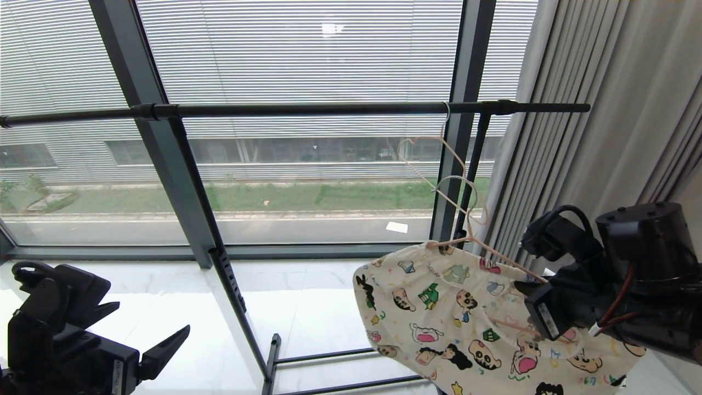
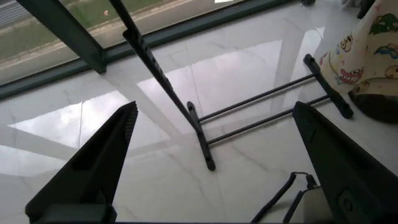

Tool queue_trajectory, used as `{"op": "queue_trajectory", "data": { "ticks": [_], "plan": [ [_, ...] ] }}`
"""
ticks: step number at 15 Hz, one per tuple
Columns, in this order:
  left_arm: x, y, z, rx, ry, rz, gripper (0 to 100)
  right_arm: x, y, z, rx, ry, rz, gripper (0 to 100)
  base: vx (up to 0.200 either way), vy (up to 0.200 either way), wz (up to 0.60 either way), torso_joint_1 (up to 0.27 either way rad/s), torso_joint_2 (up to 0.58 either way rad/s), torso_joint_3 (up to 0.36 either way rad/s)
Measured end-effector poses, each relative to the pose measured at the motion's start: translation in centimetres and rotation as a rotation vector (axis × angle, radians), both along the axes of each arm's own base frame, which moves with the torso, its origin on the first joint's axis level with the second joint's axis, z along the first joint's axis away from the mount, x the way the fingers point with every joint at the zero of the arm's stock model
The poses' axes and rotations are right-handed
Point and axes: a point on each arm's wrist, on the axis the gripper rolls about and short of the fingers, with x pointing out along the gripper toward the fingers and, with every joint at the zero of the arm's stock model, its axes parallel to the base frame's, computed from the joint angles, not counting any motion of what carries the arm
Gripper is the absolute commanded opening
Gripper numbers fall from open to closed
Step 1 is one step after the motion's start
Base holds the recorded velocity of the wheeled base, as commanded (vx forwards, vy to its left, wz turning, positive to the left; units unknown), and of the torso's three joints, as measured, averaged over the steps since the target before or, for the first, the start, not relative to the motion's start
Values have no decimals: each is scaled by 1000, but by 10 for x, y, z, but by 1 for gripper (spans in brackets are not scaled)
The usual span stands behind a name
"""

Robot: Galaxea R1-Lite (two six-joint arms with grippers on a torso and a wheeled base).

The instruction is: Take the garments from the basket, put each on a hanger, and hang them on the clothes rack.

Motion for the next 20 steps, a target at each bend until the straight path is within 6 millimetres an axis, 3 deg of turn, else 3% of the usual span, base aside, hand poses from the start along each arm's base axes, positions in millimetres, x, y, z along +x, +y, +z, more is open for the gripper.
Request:
{"op": "queue_trajectory", "data": {
  "ticks": [4, 8, 14, 20],
  "plan": [
    [6, 0, 10, 1, -35, 9, 100, -3, -7, 1, 9, -9, -24, 0, 0, 0, 0, 0, 0, 0],
    [9, 0, 16, -2, -59, 3, 100, 14, -2, 11, 5, -51, -90, 0, 200, 0, 0, -5, -1, 5],
    [10, -1, 18, -1, -64, -2, 100, 45, 27, 24, 72, -101, -221, 0, 200, 0, 0, 6, 4, 0],
    [10, -1, 18, 0, -67, -5, 100, 65, 60, 40, 148, -153, -238, 0, 0, 0, 0, 0, 0, 0]
  ]
}}
